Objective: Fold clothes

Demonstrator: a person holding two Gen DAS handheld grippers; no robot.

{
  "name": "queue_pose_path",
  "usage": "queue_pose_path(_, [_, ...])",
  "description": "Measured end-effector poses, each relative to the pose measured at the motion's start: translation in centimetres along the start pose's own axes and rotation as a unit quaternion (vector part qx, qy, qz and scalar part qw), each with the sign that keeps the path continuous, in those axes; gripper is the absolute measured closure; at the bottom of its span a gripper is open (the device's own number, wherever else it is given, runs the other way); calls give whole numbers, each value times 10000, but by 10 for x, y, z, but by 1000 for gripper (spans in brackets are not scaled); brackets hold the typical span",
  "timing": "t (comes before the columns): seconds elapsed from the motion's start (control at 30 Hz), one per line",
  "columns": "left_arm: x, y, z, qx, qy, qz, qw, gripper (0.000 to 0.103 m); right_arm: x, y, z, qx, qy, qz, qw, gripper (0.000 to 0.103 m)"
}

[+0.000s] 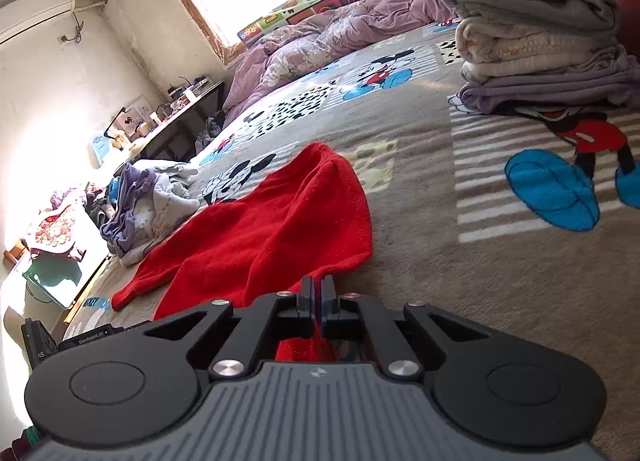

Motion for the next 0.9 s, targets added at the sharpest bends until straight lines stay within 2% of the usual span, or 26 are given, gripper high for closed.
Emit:
queue_pose_path(0.2, [0,0,-1,6,2,-13,10000,51,-12,-39,51,-253,-388,-719,9963,98])
queue_pose_path(0.37, [1,-3,-2,95,5,-1,10000,48,-1,-79,87,-482,-372,-1428,9879,98])
queue_pose_path(0.47, [2,-4,-3,160,5,18,9999,47,20,-101,92,-483,-196,-1910,9802,98])
queue_pose_path(0.53, [1,-4,-3,161,5,8,9999,47,29,-110,87,-496,-162,-2353,9705,98])
queue_pose_path(0.6, [1,-4,-3,159,4,-3,9999,47,31,-114,81,-483,-196,-2626,9635,93])
queue_pose_path(0.67, [1,-4,-3,165,6,-3,9999,47,25,-114,72,-247,-286,-2542,9664,90])
queue_pose_path(0.8, [-1,-2,-3,110,23,-25,9999,47,6,-92,41,326,-364,-1798,9825,81])
queue_pose_path(0.87, [-5,-2,-3,-4,43,-78,10000,47,-2,-78,22,628,-359,-1341,9883,67])
queue_pose_path(0.9, [-8,-1,-4,-98,59,-117,9999,47,-6,-70,12,789,-360,-1116,9900,63])
Point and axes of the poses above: each gripper's, at about its wrist camera, not at the fingertips, and x roughly the way its jaws point, y to its left, z to its top, the point moved 2 cm from there along x, roughly the way its jaws point, and after that the axes turned 8 degrees about -z, right-handed, at the moved point
